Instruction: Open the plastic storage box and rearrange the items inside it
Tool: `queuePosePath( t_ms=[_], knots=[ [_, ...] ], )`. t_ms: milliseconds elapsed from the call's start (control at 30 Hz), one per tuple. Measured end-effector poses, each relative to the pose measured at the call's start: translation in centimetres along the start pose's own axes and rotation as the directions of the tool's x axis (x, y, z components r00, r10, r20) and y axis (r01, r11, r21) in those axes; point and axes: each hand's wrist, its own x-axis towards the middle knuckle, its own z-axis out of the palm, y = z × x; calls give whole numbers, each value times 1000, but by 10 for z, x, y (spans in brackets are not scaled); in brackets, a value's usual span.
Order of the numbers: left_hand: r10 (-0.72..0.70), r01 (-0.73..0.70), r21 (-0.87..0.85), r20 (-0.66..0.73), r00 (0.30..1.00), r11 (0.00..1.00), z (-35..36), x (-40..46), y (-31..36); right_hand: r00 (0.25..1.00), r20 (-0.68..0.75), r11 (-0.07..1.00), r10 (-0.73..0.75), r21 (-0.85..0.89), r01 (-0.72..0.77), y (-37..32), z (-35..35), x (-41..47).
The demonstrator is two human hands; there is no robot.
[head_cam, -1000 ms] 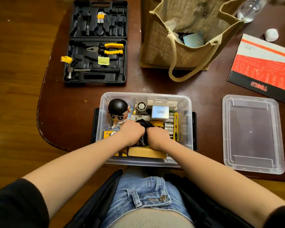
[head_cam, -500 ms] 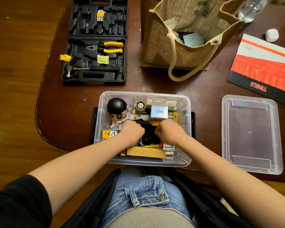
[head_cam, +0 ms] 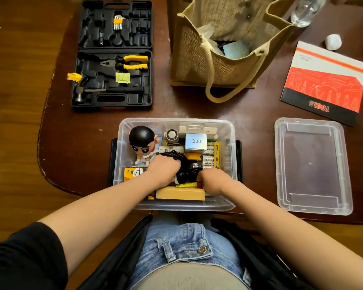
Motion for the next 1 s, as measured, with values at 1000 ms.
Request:
queuePosePath(
  t_ms=[1000],
  knots=[
    [-44, 12, -210, -151, 988, 978, -20, 15, 13, 922, -366, 990, 126, -17, -142, 0, -1, 14]
  ],
)
